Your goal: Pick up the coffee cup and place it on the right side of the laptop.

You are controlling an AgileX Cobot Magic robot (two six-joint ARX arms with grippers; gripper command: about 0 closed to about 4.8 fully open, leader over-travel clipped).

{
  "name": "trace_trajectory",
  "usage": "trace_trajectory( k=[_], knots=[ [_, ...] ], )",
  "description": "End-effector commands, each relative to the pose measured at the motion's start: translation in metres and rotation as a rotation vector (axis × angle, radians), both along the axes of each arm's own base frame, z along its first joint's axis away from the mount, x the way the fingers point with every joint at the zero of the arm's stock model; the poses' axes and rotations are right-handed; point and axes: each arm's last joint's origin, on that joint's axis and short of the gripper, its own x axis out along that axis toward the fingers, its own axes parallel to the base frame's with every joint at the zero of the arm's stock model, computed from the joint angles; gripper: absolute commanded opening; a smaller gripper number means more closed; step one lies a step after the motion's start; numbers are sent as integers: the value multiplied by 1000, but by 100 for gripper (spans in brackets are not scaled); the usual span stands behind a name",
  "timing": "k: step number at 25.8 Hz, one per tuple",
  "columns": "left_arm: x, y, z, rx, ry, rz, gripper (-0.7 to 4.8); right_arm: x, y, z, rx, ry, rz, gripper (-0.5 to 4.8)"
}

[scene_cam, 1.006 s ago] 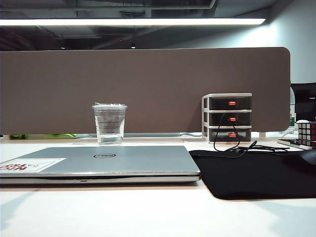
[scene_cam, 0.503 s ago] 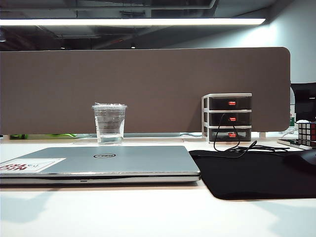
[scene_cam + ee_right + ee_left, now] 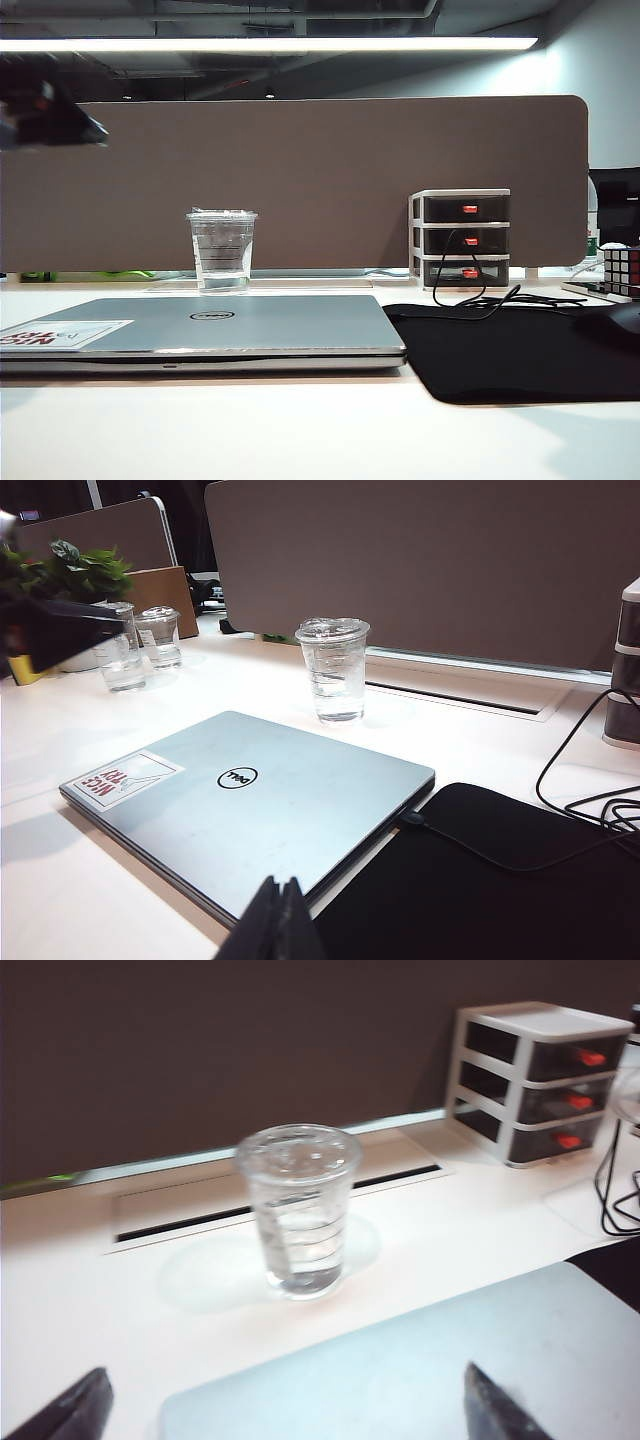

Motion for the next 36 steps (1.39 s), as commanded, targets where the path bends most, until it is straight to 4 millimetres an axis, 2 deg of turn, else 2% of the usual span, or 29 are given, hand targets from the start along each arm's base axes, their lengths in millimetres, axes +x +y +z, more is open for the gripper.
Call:
trace_trajectory(
  k=[1,4,7,12,14,16,21,29,36],
  knots=[
    [23,-3,2,-12,-31,-66,479,0,0,-1,0,-10,2,-1],
    [51,-1,-4,-10,12,-106,479,0,0,-1,0,-10,2,-1],
    [68,3,-7,-10,27,-125,479,0,0,-1,-1,-10,2,-1],
    [98,24,-13,-24,36,-165,479,0,0,-1,-4,-12,1,-1],
    [119,37,-15,-30,27,-224,479,0,0,-1,-19,-17,0,-1],
    [130,40,-17,-25,14,-266,479,0,0,-2,-21,-11,-1,-1],
    [161,42,-28,-30,17,-340,479,0,0,-3,-24,-8,-4,-1],
    [209,42,-61,-76,83,-487,479,0,0,-3,-24,-6,-4,-1],
    [233,35,-72,-89,95,-513,479,0,0,-4,-28,-2,-5,-1]
  ],
)
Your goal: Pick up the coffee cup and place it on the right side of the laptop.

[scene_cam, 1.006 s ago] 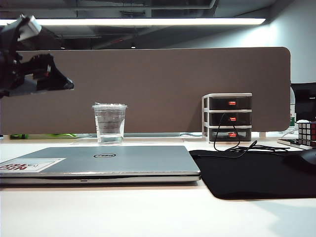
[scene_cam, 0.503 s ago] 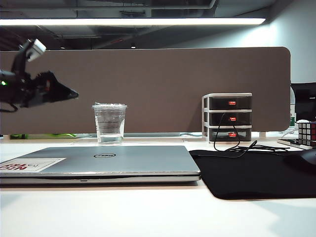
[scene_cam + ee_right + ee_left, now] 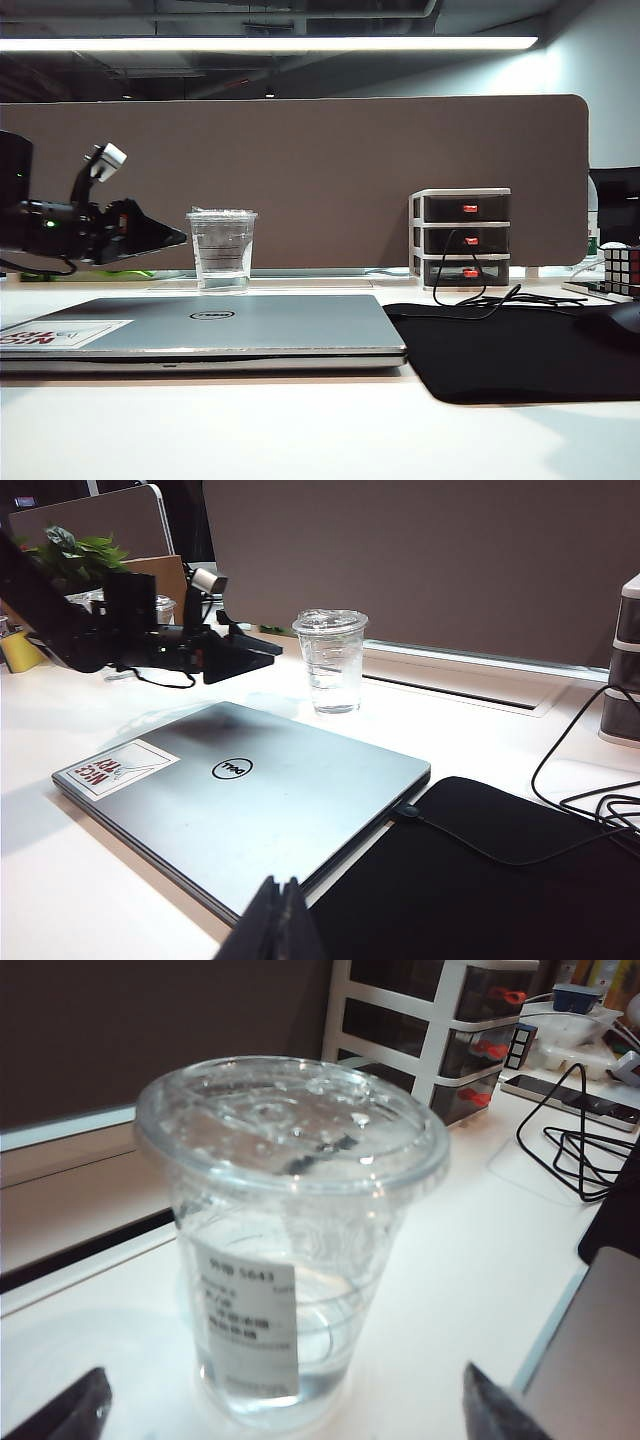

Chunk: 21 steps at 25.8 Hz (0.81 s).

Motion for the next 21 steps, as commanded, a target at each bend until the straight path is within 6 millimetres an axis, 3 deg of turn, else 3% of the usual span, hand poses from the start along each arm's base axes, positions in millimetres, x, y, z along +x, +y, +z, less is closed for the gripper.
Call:
trace_trajectory(
  k=[1,21],
  knots=[
    [9,-3,-1,-8,0,-20,479,0,0,-3,-15,0,-2,-1],
    [51,-47,-14,1,8,-57,479,0,0,-5,-24,15,-2,0]
  ],
)
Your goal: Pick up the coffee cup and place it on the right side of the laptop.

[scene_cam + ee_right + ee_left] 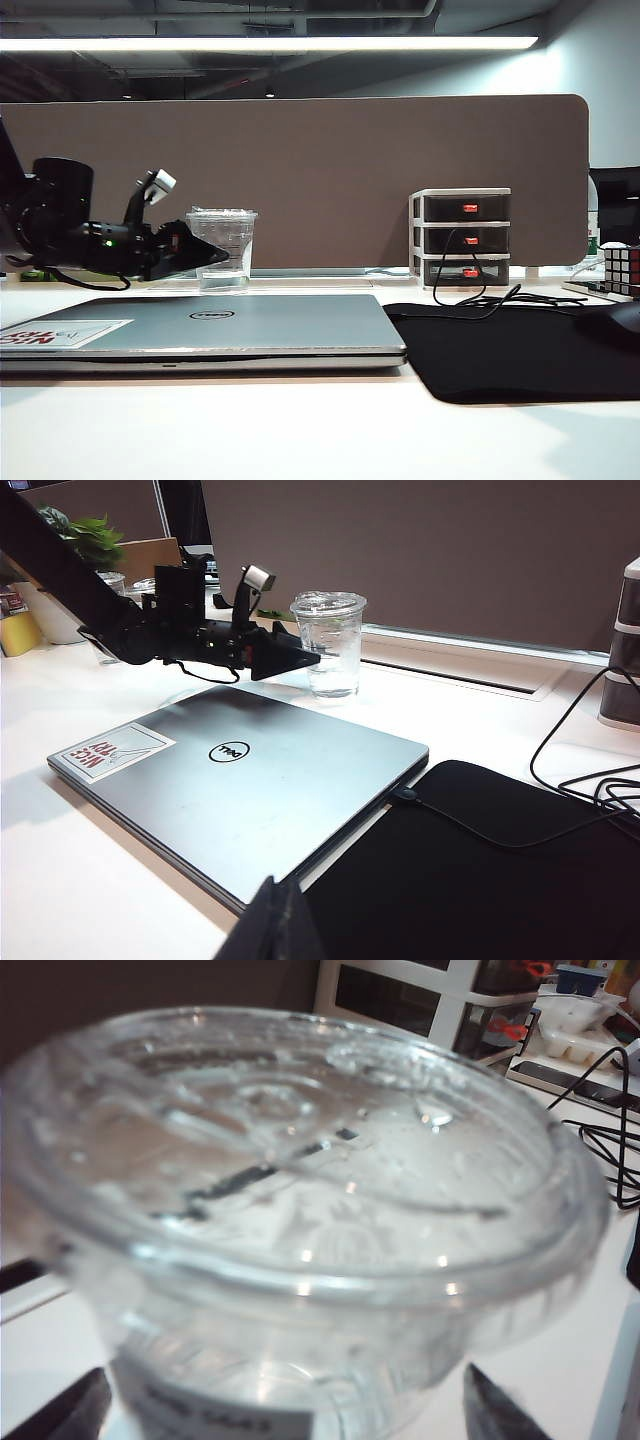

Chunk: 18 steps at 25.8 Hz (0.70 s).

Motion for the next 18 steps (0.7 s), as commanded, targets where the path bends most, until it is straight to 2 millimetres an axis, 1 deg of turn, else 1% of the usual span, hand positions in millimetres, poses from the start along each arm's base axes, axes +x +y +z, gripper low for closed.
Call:
trace_trajectory(
  k=[1,7,18],
  knots=[
    [7,-9,5,8,-44,-10,479,0,0,-1,-6,-8,0,0],
    [25,-18,5,10,-85,0,479,0,0,-1,-12,-12,0,0],
    [35,-29,3,30,-137,6,479,0,0,-2,-15,-13,-1,0]
  ],
)
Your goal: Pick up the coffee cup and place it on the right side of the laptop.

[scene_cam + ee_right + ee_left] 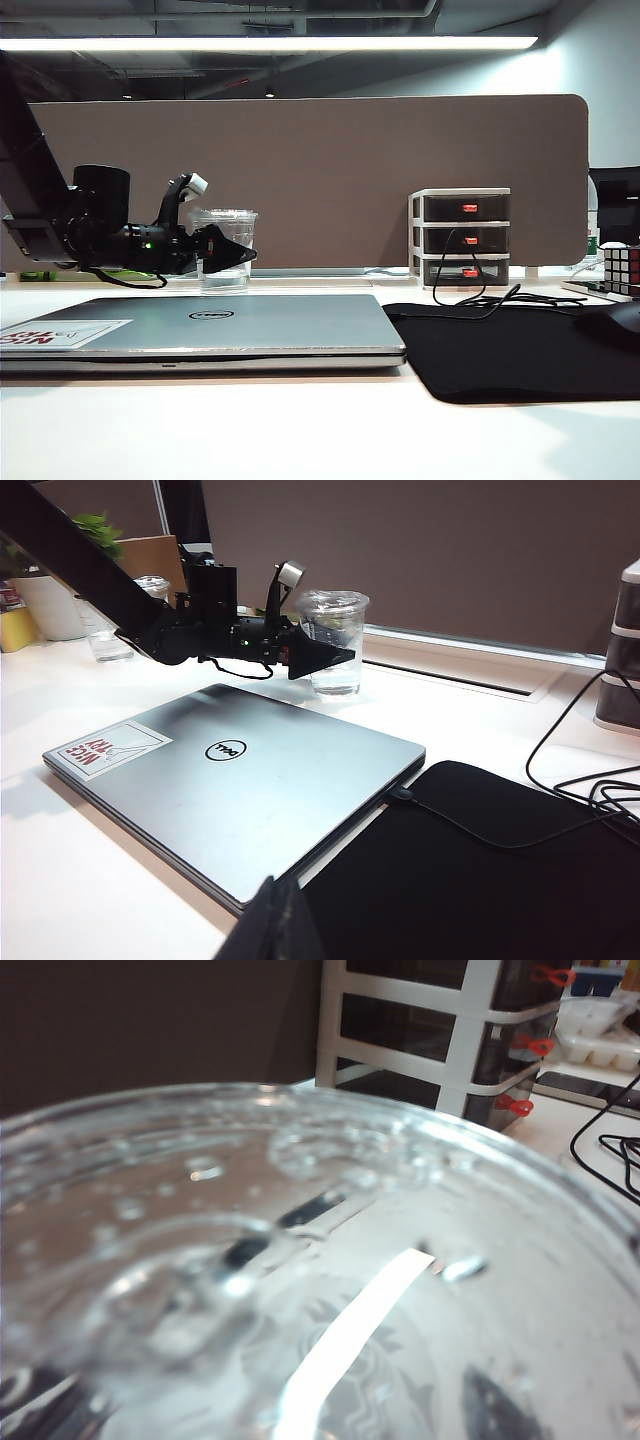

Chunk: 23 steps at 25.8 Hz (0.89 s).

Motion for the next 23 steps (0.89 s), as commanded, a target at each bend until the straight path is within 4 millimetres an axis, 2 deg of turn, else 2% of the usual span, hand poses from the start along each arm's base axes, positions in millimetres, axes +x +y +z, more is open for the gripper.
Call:
trace_trajectory(
  k=[1,9,12,14,23],
  knots=[
    [2,-1,3,6,-32,9,479,0,0,-1,-5,-6,0,-1],
    [2,-1,10,-5,-114,2,479,0,0,-1,-5,-6,-2,-1],
    [1,-2,12,-11,-133,-59,392,0,0,-1,-5,-6,-1,-1],
    [0,-3,12,-11,-134,-74,374,0,0,-2,-5,-5,-2,-1],
    [-3,-6,18,-46,-141,-168,369,0,0,-3,-5,6,-1,-1]
  ],
)
